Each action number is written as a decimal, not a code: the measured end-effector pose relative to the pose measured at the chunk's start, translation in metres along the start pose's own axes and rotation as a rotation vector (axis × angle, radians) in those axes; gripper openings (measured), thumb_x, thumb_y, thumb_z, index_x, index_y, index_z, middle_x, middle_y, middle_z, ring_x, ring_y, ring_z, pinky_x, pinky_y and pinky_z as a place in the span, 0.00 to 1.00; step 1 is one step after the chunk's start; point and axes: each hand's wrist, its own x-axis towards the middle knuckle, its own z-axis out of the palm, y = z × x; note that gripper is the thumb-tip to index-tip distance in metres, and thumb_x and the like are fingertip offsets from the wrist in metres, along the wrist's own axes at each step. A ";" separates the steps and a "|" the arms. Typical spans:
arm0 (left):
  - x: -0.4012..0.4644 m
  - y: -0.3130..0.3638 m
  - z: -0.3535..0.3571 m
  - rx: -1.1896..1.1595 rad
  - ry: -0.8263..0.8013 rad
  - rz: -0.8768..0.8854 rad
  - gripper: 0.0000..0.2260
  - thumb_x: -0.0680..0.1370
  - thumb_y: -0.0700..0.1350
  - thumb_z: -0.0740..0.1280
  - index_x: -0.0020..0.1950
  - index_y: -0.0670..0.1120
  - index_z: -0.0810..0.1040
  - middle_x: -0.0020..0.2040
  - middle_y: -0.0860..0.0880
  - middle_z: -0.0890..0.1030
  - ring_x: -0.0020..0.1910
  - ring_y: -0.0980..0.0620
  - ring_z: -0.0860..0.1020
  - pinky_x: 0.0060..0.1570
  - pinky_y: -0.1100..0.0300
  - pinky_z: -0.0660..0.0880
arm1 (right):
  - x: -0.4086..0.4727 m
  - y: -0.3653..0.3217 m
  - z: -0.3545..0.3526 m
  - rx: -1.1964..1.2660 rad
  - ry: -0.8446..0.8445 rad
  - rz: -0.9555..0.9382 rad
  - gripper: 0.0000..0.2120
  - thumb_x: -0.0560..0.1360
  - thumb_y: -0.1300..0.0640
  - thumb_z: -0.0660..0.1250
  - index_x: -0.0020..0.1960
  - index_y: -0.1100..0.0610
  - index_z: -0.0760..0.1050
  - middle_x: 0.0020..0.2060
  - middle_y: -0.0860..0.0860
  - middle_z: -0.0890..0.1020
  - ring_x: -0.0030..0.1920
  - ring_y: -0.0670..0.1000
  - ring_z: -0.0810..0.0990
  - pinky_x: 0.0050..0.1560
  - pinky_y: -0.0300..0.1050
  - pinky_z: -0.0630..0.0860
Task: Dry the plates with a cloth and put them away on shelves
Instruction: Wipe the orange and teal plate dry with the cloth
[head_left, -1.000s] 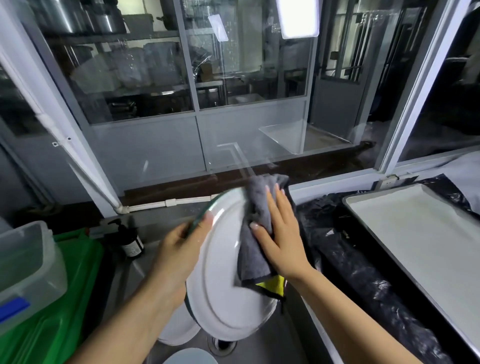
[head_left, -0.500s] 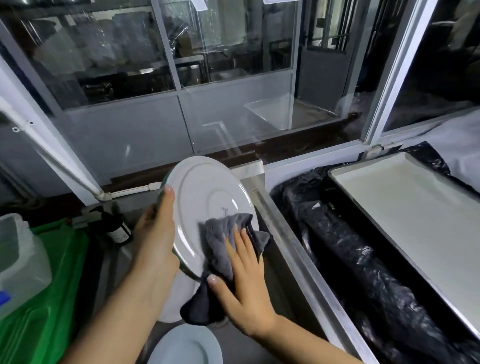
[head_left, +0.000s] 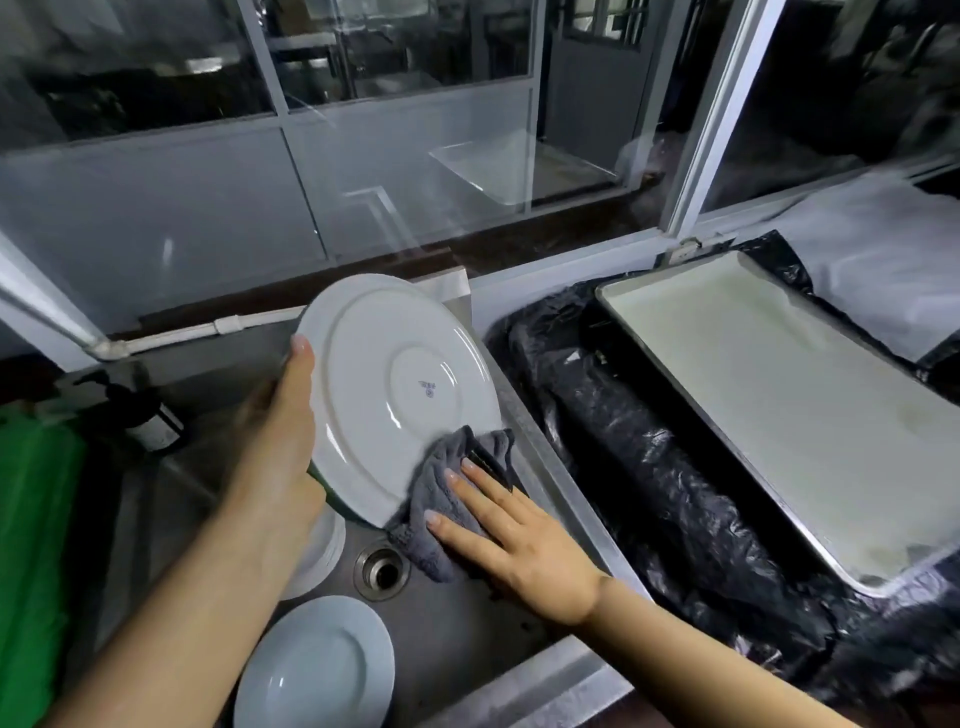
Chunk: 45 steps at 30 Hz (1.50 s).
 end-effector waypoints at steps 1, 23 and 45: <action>-0.002 -0.002 0.001 0.007 -0.003 -0.004 0.16 0.73 0.65 0.67 0.53 0.56 0.79 0.50 0.60 0.81 0.49 0.57 0.80 0.51 0.56 0.77 | -0.012 0.006 -0.001 0.002 -0.039 0.028 0.22 0.85 0.62 0.48 0.78 0.52 0.55 0.76 0.58 0.62 0.76 0.61 0.61 0.66 0.52 0.73; -0.034 -0.093 0.018 0.139 0.032 -0.142 0.14 0.74 0.63 0.68 0.44 0.53 0.80 0.53 0.53 0.83 0.55 0.49 0.80 0.62 0.47 0.74 | -0.172 0.057 0.054 0.197 -0.863 0.564 0.45 0.67 0.24 0.30 0.79 0.43 0.48 0.79 0.45 0.46 0.77 0.49 0.31 0.72 0.63 0.28; -0.032 -0.034 0.032 0.133 -0.601 0.255 0.12 0.75 0.51 0.69 0.32 0.53 0.84 0.30 0.61 0.79 0.32 0.68 0.75 0.37 0.75 0.72 | -0.036 0.097 -0.100 0.768 0.018 0.878 0.43 0.63 0.39 0.79 0.72 0.42 0.62 0.63 0.32 0.72 0.64 0.39 0.72 0.64 0.53 0.74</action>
